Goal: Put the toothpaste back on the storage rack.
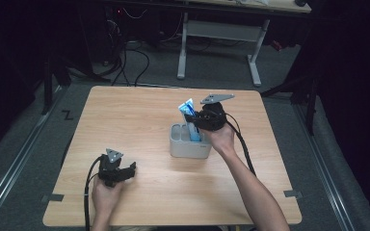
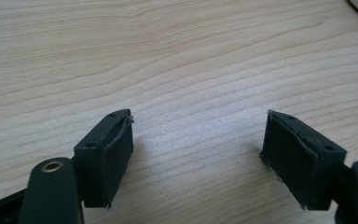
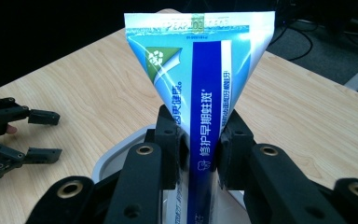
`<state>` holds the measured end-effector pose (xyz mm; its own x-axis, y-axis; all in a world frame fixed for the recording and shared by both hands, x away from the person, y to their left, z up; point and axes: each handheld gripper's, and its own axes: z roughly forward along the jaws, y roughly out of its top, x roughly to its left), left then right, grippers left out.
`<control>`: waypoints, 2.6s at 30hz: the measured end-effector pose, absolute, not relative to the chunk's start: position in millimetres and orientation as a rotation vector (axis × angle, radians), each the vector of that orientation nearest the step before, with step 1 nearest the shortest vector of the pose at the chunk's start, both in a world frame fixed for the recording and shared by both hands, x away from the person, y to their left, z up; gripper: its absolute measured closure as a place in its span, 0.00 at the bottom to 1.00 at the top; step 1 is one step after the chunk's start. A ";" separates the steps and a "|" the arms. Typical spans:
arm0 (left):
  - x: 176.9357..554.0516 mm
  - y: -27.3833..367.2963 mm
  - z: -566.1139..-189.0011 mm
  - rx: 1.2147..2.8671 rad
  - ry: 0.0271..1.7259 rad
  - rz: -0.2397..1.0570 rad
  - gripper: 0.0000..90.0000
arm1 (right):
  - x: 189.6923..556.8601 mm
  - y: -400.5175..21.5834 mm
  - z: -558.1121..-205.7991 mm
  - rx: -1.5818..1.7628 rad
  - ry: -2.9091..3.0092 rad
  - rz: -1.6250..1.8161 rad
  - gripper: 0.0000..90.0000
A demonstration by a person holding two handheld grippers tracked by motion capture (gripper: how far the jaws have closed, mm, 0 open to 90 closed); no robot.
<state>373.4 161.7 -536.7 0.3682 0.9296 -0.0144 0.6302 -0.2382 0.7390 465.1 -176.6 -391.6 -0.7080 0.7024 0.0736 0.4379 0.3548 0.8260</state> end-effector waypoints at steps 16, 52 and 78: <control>373.6 161.7 -536.7 1.966 1.347 0.577 0.28 | 463.3 -179.1 -404.0 1.032 2.347 1.259 0.81; 372.9 161.4 -536.7 1.971 1.343 0.578 0.27 | 456.1 -193.0 -408.5 1.082 2.311 1.315 0.62; 373.0 161.6 -536.7 1.970 1.343 0.577 0.27 | 437.0 -237.2 -383.4 1.135 2.174 1.360 0.59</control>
<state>373.0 161.6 -536.7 0.3706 0.9287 -0.0132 0.6302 -0.2410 0.7381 437.0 -237.2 -383.4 -0.6254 0.7702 0.1248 0.4491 0.2245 0.8648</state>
